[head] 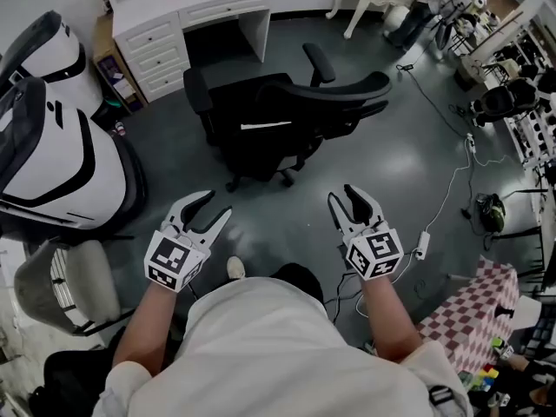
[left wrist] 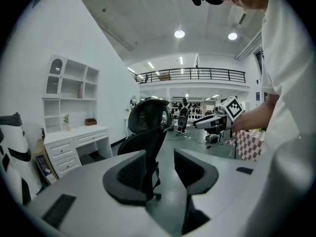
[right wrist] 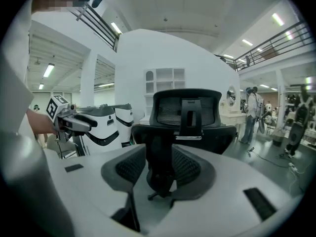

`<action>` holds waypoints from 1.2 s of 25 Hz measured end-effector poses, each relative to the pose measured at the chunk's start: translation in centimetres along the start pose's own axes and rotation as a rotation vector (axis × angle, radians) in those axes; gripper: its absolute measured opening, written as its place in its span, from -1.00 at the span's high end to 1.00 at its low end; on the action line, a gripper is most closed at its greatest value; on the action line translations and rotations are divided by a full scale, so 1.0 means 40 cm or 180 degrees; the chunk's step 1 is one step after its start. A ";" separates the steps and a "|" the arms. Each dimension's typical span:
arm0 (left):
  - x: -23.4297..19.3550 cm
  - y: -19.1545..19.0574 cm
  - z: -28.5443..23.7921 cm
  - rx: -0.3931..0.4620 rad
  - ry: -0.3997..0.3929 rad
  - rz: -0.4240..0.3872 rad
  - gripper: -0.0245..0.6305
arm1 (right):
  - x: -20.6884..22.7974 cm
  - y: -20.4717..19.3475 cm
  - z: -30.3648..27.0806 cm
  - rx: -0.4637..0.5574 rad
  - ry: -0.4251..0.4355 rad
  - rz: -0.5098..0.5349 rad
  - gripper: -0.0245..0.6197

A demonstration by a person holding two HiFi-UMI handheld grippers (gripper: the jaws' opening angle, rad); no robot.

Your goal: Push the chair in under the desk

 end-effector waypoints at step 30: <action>-0.225 0.064 -0.418 -0.0703 0.0043 -0.0710 0.13 | 0.265 0.047 -0.298 0.0070 -0.0097 -0.0166 -0.02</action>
Point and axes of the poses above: the fingertips, and each gripper's own axes: z backward along the fingers, x to its right, y out of its top, the point moved 3 cm from there along z, backward along the fingers, and after that the axes turned 15 degrees about z, right-handed, at the moved point
